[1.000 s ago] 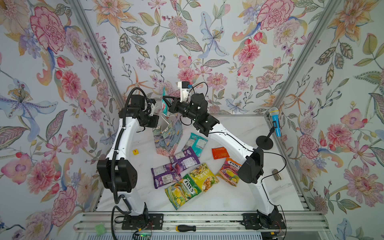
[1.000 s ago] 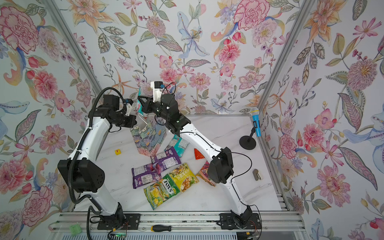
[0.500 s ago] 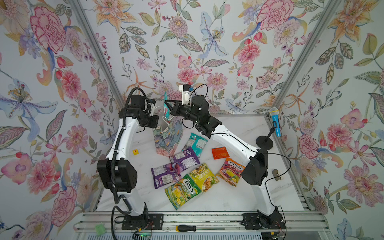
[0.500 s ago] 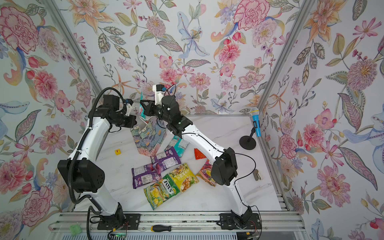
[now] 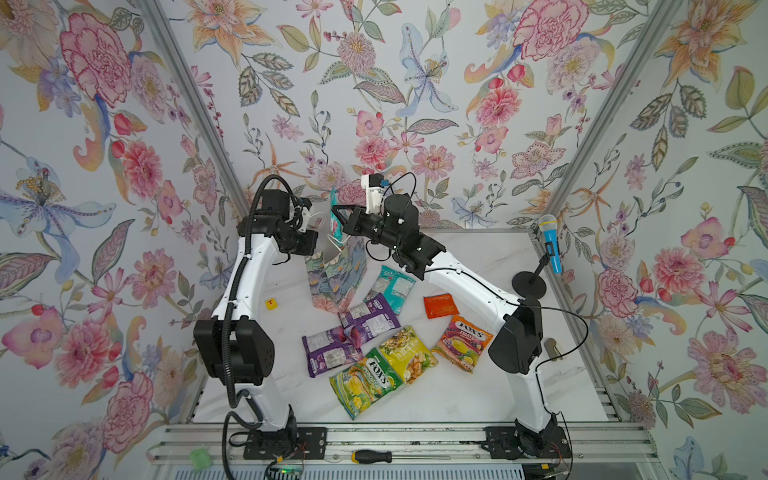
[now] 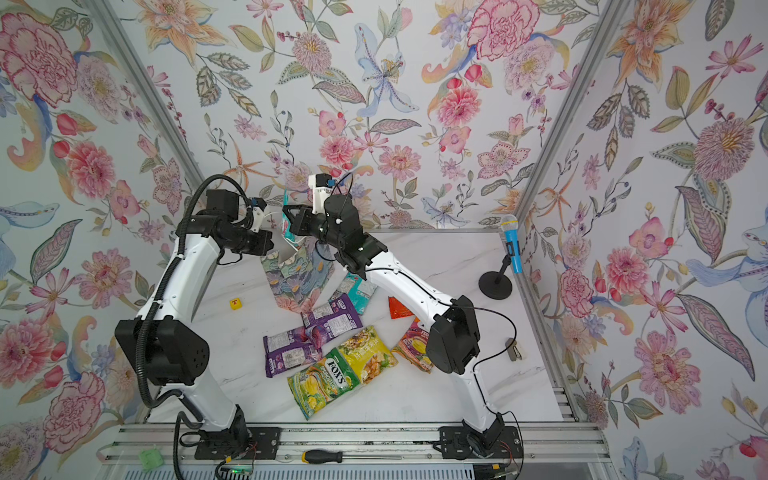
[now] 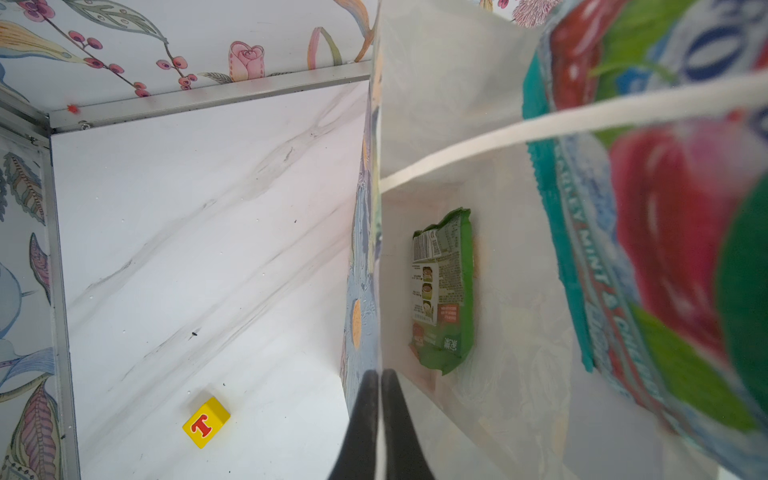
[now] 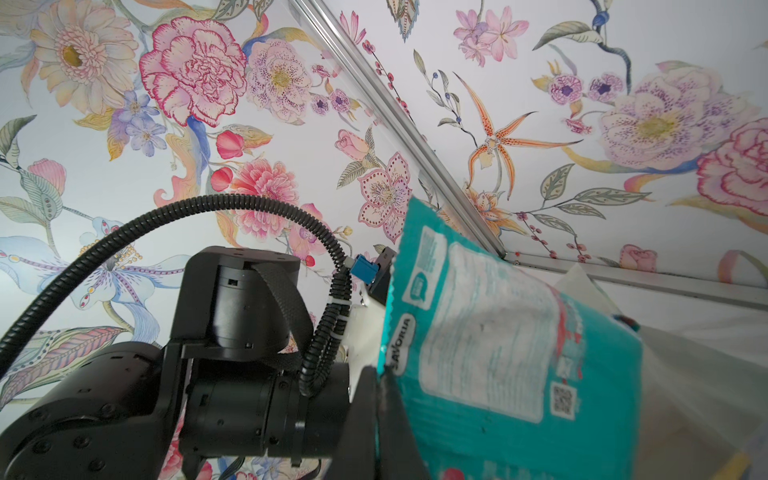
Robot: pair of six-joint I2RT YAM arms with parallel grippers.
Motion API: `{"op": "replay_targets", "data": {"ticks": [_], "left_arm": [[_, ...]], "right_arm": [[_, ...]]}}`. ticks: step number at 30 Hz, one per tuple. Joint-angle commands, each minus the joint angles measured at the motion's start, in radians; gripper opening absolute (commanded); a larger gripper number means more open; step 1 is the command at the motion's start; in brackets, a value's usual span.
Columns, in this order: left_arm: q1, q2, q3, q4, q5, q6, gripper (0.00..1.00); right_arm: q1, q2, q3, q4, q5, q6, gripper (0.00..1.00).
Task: Place the snacks into the paper bag
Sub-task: 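Carry the teal packet over the bag opening with the right gripper, then open the right gripper to drop the teal packet into the bag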
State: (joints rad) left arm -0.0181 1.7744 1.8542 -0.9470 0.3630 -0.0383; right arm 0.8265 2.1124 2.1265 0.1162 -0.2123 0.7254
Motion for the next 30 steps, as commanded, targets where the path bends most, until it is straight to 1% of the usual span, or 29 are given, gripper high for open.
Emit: {"op": "replay_targets", "data": {"ticks": [1, 6, 10, 14, 22, 28, 30], "left_arm": [[0.005, -0.024, -0.018, -0.013, -0.006, 0.002, 0.00], [0.007, -0.026, -0.021, -0.012, -0.006, 0.002, 0.00], [0.007, -0.027, -0.021, -0.012, -0.005, 0.002, 0.00], [0.008, -0.030, -0.022, -0.012, -0.003, 0.002, 0.00], [0.007, -0.032, -0.021, -0.010, 0.000, 0.002, 0.00], [0.007, -0.032, -0.021, -0.009, 0.001, 0.001, 0.00], [0.007, -0.033, -0.021, -0.010, 0.000, 0.001, 0.00]], "right_arm": [[0.015, -0.070, -0.009, 0.043, 0.005, 0.027, 0.00], [0.020, -0.066, -0.033, 0.087, 0.031, 0.080, 0.00], [0.044, -0.061, -0.003, 0.071, 0.051, 0.043, 0.00], [0.046, -0.060, -0.001, 0.057, 0.055, 0.051, 0.00], [0.041, -0.107, -0.131, 0.117, 0.130, 0.090, 0.00], [0.020, -0.108, -0.165, 0.120, 0.131, 0.126, 0.00], [0.014, -0.108, -0.173, 0.124, 0.129, 0.130, 0.12]]}}
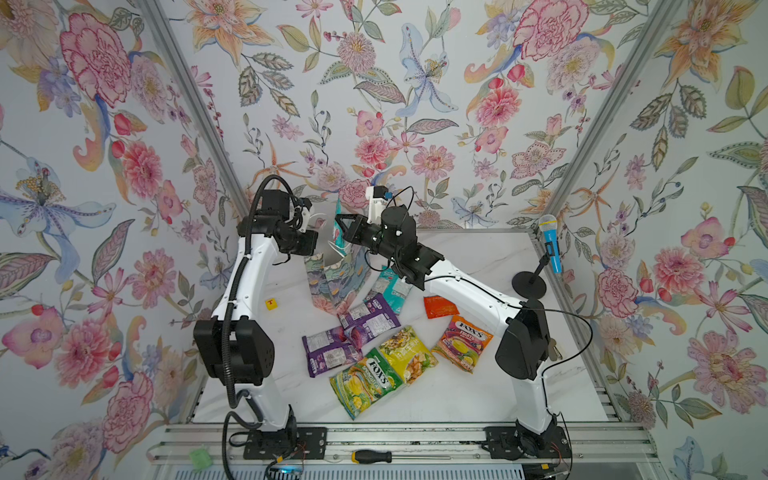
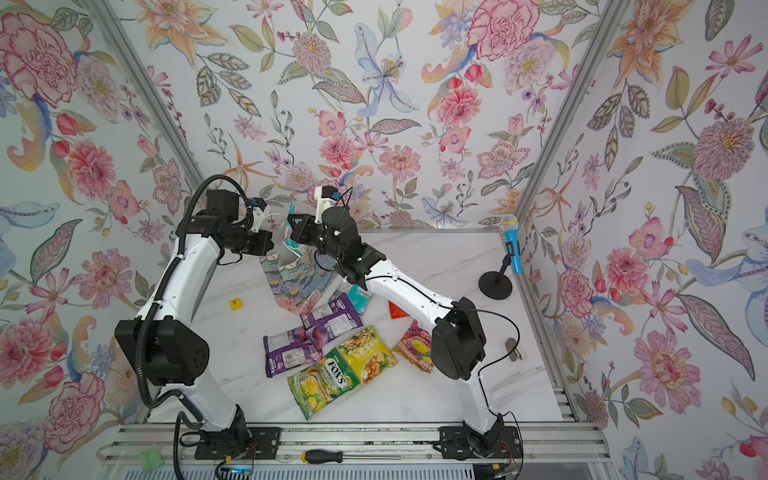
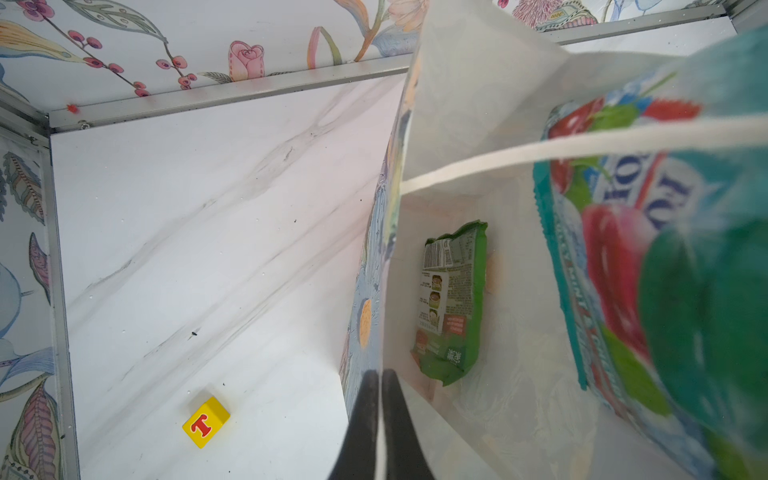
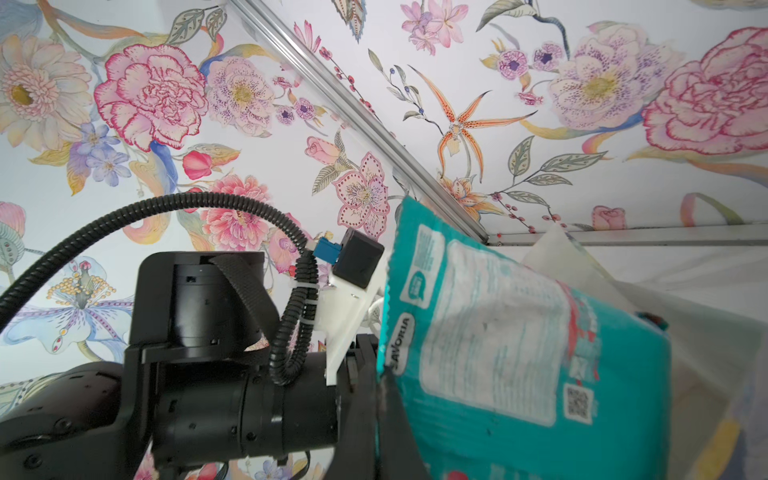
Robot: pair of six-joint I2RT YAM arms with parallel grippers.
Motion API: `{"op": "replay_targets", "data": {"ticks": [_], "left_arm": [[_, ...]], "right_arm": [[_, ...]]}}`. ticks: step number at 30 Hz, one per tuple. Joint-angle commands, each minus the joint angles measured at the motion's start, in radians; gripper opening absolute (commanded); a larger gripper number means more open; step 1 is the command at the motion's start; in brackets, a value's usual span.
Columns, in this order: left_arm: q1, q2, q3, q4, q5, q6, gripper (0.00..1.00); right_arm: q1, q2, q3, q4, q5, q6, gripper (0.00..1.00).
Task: Place the snacks into the paper bag
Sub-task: 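Open the right gripper to drop the teal packet into the bag, then move the right gripper down to the orange Fox's fruits packet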
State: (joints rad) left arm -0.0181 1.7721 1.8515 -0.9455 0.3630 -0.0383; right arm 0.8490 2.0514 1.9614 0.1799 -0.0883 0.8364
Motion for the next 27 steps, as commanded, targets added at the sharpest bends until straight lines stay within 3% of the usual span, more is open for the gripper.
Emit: {"op": "replay_targets", "data": {"ticks": [1, 3, 5, 11, 18, 27], "left_arm": [[0.006, -0.031, -0.018, -0.011, -0.001, 0.002, 0.00], [0.008, -0.030, -0.018, -0.012, -0.001, 0.002, 0.00], [0.007, -0.030, -0.018, -0.013, -0.002, 0.002, 0.00], [0.007, -0.033, -0.020, -0.012, -0.006, 0.002, 0.00], [0.008, -0.032, -0.020, -0.010, -0.009, 0.002, 0.00], [0.007, -0.030, -0.023, -0.006, -0.040, -0.005, 0.00]], "right_arm": [[-0.012, -0.047, -0.007, 0.062, 0.003, 0.019, 0.20], [-0.016, -0.053, -0.001, 0.061, 0.002, 0.000, 0.32], [-0.022, -0.068, -0.001, 0.060, 0.010, -0.027, 0.38], [-0.055, -0.162, -0.089, 0.099, 0.057, -0.088, 0.43], [-0.148, -0.399, -0.409, 0.111, 0.115, -0.169, 0.45], [-0.342, -0.822, -0.958, -0.245, 0.145, -0.212, 0.46]]}}
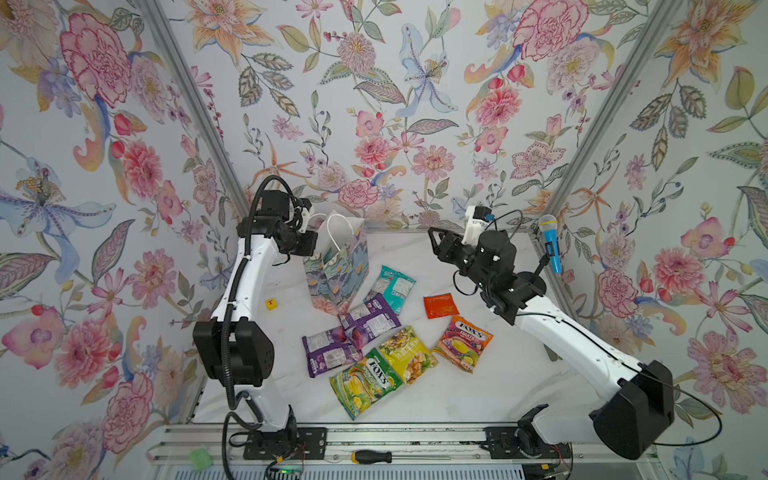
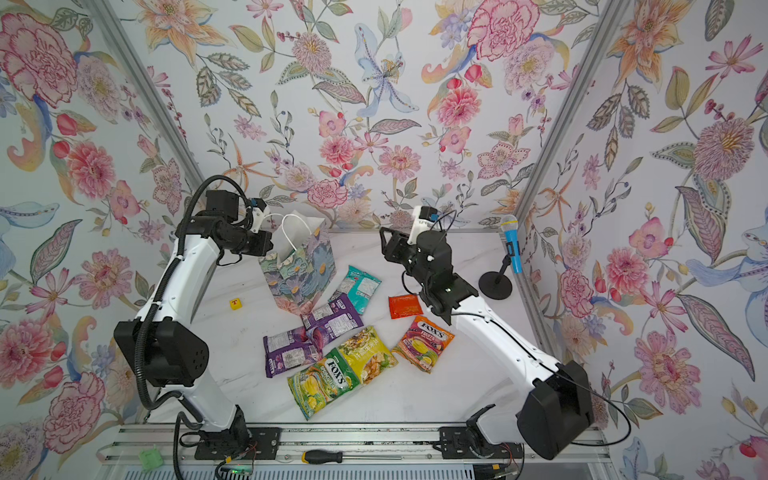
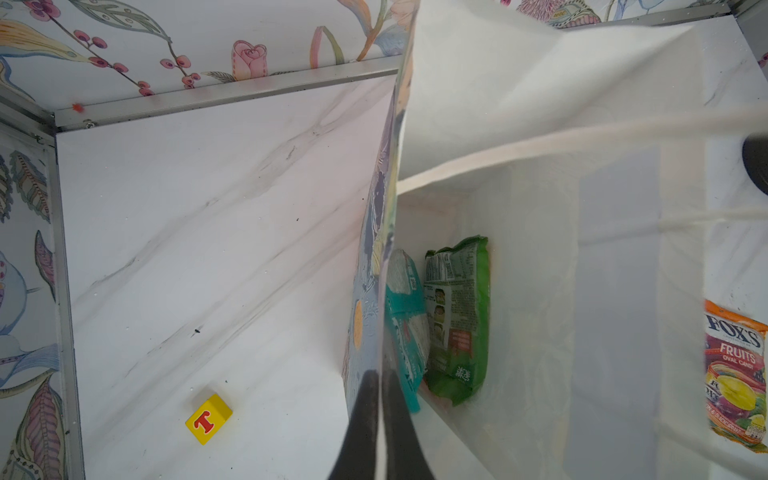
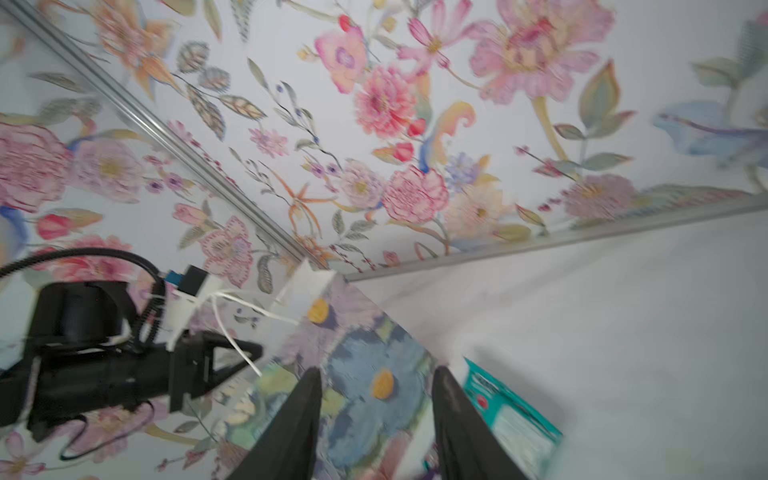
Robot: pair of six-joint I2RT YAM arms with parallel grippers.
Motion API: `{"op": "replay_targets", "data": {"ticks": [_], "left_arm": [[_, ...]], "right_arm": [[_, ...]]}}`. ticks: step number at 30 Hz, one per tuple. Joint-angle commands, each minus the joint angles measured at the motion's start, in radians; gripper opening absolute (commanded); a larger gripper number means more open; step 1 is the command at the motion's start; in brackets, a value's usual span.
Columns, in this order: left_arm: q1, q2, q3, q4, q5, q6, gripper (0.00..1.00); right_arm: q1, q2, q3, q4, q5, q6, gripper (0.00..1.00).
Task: Place the snacks into the paper bag
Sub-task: 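Move the right gripper down to the orange Fox's fruits packet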
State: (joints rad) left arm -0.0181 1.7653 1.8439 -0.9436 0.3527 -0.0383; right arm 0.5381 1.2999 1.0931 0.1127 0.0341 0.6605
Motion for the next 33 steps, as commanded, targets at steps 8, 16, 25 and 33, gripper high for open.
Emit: {"op": "replay_targets", "data": {"ticks": [8, 16, 25, 33], "left_arm": [[0.007, -0.026, -0.011, -0.001, -0.037, -0.011, 0.00], [0.007, -0.026, -0.014, 0.002, -0.030, -0.013, 0.00], [0.007, -0.029, -0.012, 0.003, -0.029, -0.012, 0.01], [0.007, -0.029, -0.012, 0.003, -0.026, -0.012, 0.01]], "right_arm": [[-0.338, -0.279, -0.404, -0.346, -0.235, 0.051, 0.49], [-0.543, -0.232, -0.521, -0.424, -0.405, -0.042, 0.49], [-0.578, -0.133, -0.609, -0.381, -0.428, -0.075, 0.50], [-0.576, -0.085, -0.689, -0.224, -0.479, -0.013, 0.48]]}}
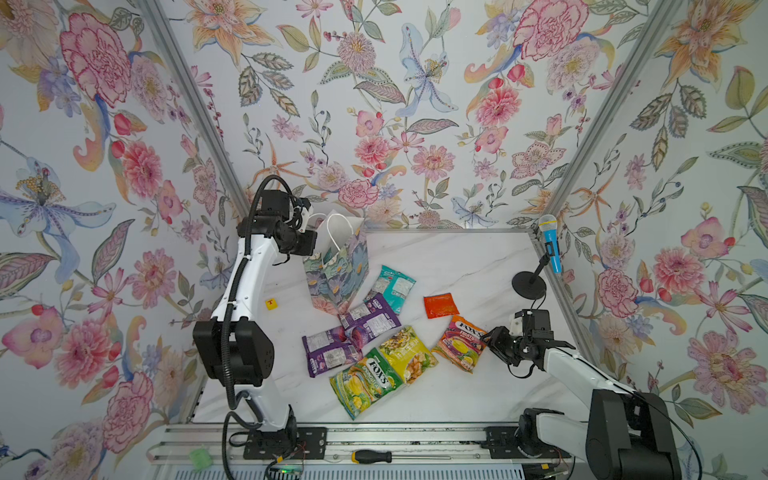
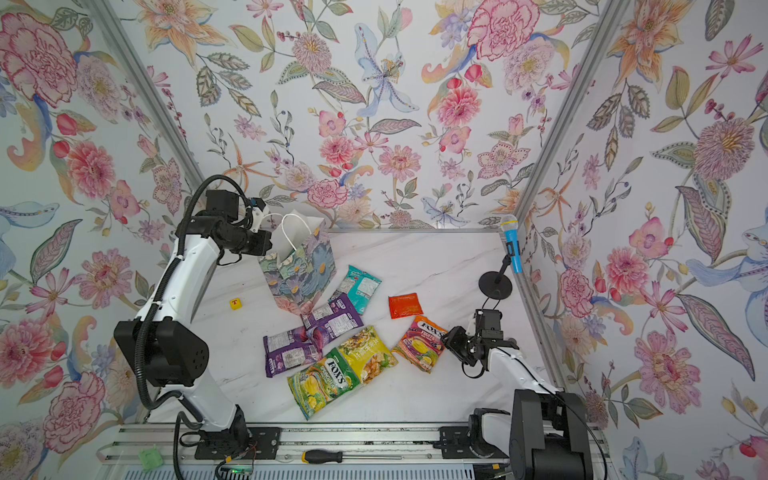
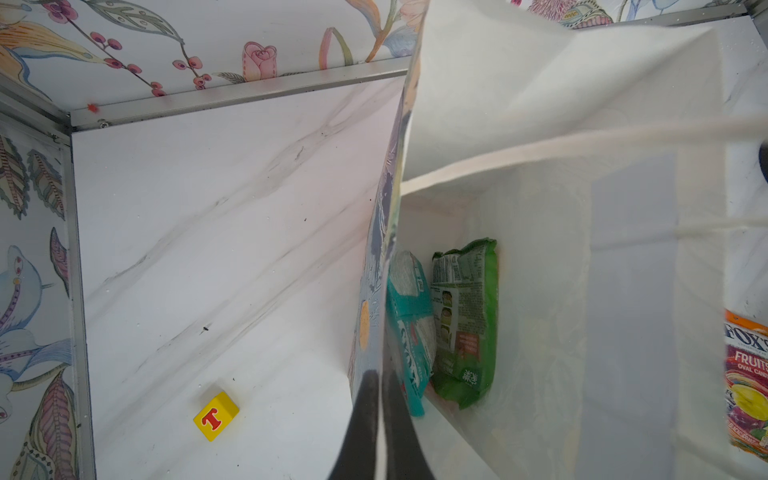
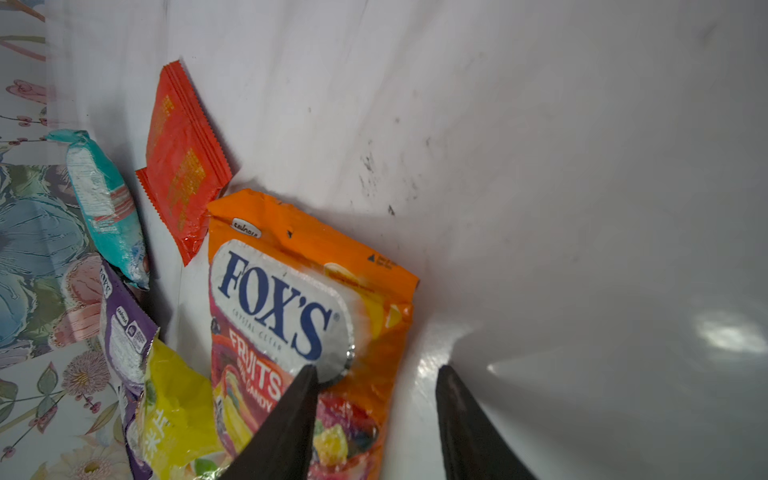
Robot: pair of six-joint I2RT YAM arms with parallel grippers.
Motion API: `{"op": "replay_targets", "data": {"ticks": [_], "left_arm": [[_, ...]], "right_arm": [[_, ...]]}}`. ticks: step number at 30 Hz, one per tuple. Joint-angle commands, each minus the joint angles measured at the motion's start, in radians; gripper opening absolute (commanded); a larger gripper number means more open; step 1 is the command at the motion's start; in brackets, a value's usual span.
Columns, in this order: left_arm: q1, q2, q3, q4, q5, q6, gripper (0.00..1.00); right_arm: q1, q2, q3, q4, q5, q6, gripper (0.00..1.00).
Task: Place the snacks into the paper bag
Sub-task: 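Move the right gripper down to the orange Fox's fruits packet, then grasp the orange Fox's packet with the right gripper and lift it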
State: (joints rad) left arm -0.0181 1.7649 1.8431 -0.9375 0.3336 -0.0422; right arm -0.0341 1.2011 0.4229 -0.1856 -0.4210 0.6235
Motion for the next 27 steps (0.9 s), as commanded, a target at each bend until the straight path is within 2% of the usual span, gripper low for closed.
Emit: {"op": "replay_targets", "data": {"ticks": [1, 7, 8, 9, 11, 13, 17, 22, 27], "left_arm": [[0.008, -0.028, -0.013, -0.003, -0.007, -0.008, 0.01], [0.007, -0.028, -0.014, -0.003, -0.005, -0.008, 0.01], [0.007, -0.030, -0.015, -0.003, -0.005, -0.007, 0.01], [0.008, -0.030, -0.014, -0.003, -0.006, -0.007, 0.01], [0.006, -0.030, -0.013, -0.003, -0.005, -0.007, 0.01], [0.007, -0.030, -0.012, -0.003, -0.001, -0.007, 0.01], [0.007, -0.031, -0.014, -0.003, -0.002, -0.005, 0.01], [0.008, -0.029, -0.013, -0.004, -0.002, -0.005, 0.01], [0.006, -0.023, -0.012, -0.005, 0.002, -0.005, 0.01]], "right_arm": [[-0.003, 0.017, -0.023, 0.089, -0.023, 0.029, 0.48], [0.008, 0.050, -0.041, 0.184, -0.037, 0.063, 0.44], [0.012, 0.054, -0.042, 0.199, -0.038, 0.068, 0.40], [0.015, 0.058, -0.042, 0.212, -0.042, 0.071, 0.34], [0.020, 0.061, -0.041, 0.236, -0.054, 0.076, 0.14], [0.027, 0.048, -0.034, 0.245, -0.061, 0.079, 0.01], [0.076, -0.041, 0.023, 0.156, -0.008, 0.063, 0.00], [0.179, -0.194, 0.170, 0.005, 0.095, 0.058, 0.00], [0.306, -0.235, 0.296, -0.037, 0.174, 0.081, 0.00]]}}
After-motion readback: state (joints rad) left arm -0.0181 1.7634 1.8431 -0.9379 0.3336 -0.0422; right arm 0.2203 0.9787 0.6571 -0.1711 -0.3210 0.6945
